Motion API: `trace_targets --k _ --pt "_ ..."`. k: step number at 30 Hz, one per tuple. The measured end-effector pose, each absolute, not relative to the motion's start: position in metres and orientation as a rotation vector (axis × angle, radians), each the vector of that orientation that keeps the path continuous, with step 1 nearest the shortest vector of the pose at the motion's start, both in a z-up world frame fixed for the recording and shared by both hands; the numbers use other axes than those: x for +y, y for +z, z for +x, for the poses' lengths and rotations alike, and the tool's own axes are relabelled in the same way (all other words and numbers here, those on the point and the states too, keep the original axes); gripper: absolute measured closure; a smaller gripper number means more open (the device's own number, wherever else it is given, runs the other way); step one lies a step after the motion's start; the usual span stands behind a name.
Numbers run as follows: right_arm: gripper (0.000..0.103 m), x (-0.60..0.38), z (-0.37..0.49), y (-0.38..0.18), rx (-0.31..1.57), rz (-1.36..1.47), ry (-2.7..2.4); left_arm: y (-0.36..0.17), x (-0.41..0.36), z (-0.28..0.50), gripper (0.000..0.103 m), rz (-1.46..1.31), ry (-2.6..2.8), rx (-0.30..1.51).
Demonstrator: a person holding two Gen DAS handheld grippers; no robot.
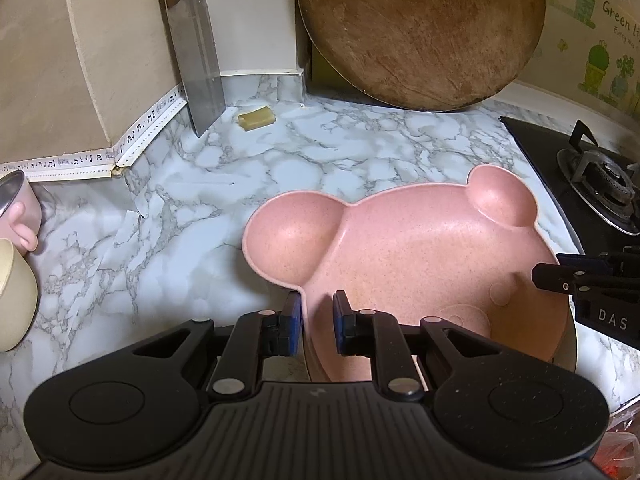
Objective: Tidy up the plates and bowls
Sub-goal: 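Open both grippers and lift them off the pink plate, then swing both grippers back toward the steel bowl and cream bowl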
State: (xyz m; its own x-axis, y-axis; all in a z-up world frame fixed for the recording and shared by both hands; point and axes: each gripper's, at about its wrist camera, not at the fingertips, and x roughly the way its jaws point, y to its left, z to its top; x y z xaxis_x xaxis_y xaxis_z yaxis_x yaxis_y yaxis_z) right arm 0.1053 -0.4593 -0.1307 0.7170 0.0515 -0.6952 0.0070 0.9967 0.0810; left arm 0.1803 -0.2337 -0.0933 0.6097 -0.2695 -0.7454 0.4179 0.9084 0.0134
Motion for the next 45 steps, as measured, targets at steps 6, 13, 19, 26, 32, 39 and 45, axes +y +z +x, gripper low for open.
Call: trace_targets --k 6,13,19,26,32,39,45 --pt "0.069 -0.461 0.101 -0.126 0.765 0.089 0.019 -0.090 -0.229 0.176 0.087 0.185 -0.413 0.823" --pt "0.054 -0.456 0.088 -0.112 0.730 0.091 0.041 -0.080 -0.223 0.161 0.087 0.188 -0.433 0.803" --pt "0.046 -0.444 0.075 -0.098 0.695 0.083 0.075 -0.066 -0.211 0.147 0.070 0.165 -0.441 0.770" --pt "0.036 -0.421 0.063 -0.079 0.644 0.069 0.123 -0.047 -0.184 0.132 0.057 0.132 -0.417 0.724" --pt "0.018 -0.392 0.054 -0.058 0.589 0.046 0.184 -0.030 -0.147 0.120 0.043 0.094 -0.352 0.687" --pt "0.001 -0.346 0.050 -0.034 0.521 0.003 0.269 -0.011 -0.095 0.107 0.027 0.056 -0.260 0.636" --pt "0.000 -0.300 0.055 -0.024 0.515 -0.008 0.356 -0.004 -0.044 0.100 0.025 0.005 -0.163 0.619"
